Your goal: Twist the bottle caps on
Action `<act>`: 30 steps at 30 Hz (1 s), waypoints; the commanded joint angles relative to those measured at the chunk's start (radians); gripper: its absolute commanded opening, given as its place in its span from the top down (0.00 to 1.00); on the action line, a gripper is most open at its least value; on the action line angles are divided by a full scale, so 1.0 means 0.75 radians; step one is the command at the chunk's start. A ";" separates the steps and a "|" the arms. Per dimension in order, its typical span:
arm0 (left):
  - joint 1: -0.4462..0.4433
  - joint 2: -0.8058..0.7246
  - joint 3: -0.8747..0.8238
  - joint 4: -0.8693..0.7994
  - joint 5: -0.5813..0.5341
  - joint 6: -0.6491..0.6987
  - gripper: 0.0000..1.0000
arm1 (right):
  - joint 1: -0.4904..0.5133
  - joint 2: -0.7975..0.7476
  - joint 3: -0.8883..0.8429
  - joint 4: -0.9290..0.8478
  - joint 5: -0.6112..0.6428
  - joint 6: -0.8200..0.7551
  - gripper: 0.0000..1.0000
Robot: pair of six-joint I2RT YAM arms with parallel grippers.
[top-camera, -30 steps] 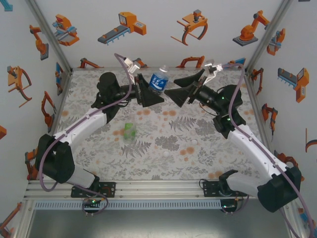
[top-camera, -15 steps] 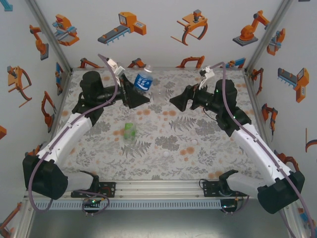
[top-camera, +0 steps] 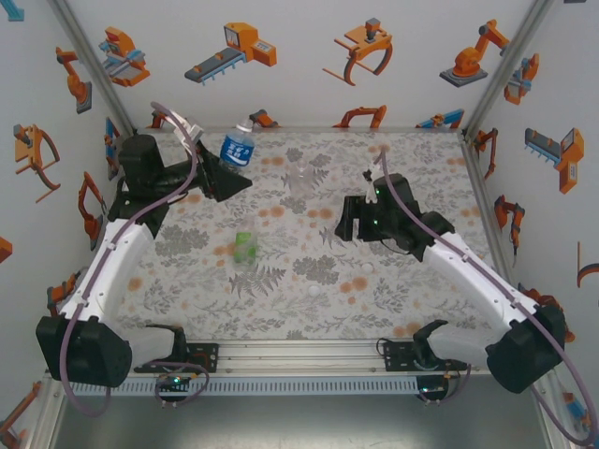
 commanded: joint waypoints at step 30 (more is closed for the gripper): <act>0.001 -0.167 -0.126 -0.145 -0.168 0.245 0.98 | 0.005 0.279 -0.304 0.062 0.278 0.150 0.54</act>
